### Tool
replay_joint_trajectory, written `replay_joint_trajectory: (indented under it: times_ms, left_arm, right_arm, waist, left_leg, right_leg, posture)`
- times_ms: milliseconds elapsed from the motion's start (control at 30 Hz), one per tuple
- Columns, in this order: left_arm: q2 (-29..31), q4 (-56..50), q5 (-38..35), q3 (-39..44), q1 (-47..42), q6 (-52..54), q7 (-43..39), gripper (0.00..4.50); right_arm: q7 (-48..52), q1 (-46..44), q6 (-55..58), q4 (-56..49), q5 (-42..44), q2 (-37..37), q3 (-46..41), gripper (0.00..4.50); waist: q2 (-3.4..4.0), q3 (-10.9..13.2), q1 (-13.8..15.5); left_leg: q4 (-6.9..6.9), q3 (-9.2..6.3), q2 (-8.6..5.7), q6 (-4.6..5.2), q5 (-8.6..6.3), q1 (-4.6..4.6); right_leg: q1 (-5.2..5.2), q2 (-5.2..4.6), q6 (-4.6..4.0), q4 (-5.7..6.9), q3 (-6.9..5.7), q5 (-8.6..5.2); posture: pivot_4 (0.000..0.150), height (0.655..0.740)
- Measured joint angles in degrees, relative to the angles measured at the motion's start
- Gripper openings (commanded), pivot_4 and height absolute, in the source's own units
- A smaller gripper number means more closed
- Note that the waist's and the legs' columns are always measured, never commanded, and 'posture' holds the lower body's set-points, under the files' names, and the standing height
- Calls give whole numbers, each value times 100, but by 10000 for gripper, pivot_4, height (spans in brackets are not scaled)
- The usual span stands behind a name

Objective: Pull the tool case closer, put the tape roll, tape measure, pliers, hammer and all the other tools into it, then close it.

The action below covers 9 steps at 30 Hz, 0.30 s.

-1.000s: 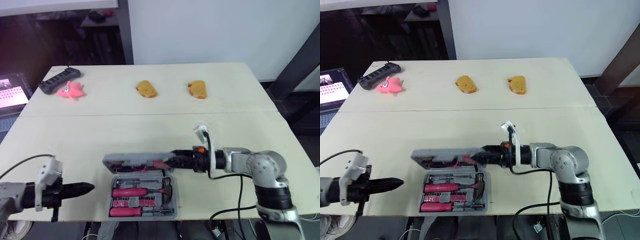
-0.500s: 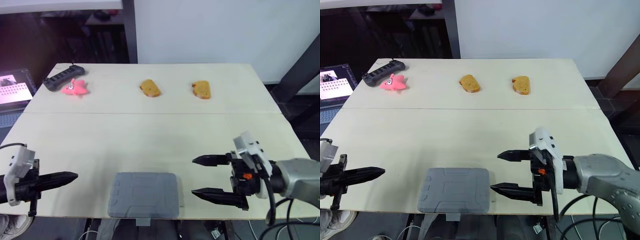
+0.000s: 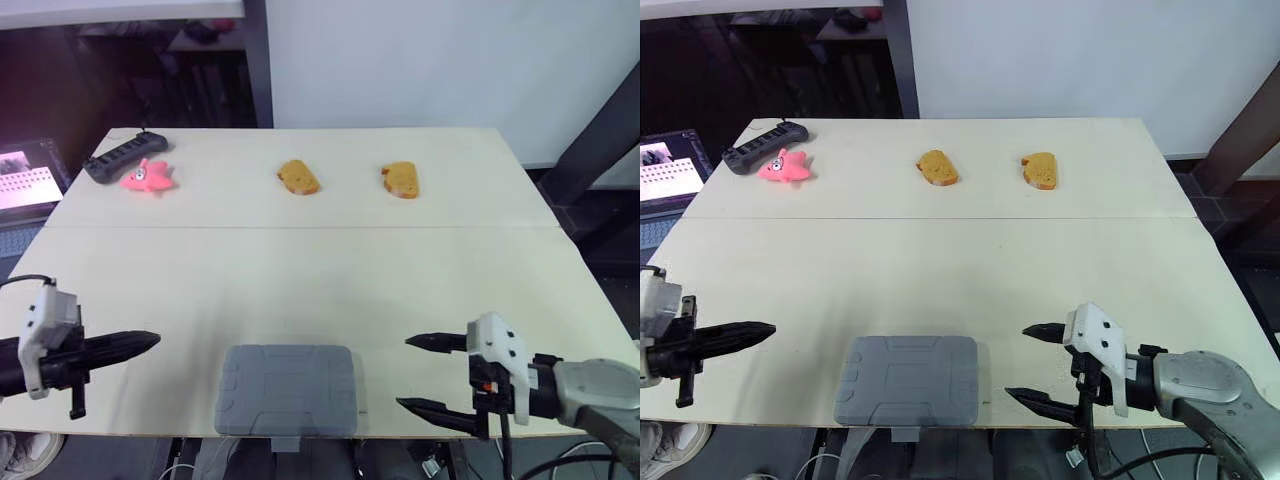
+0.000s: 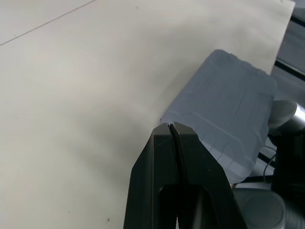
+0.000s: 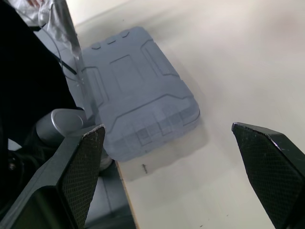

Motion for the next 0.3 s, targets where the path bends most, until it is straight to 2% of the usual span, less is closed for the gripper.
replay_joint_trajectory:
  times_ms: [300]
  left_arm:
    - [-128, -182, 72, -20, 26, -15, 163, 380]
  right_arm:
    - [152, 126, -280, 204, -281, -28, 224, 45000]
  waist:
    - [-1, -1, -1]
  left_leg:
    - [2, 0, 0, 0, 0, 2]
  right_leg:
    - [4, 0, 4, 2, 0, 2]
  posture:
    - [1500, 7400]
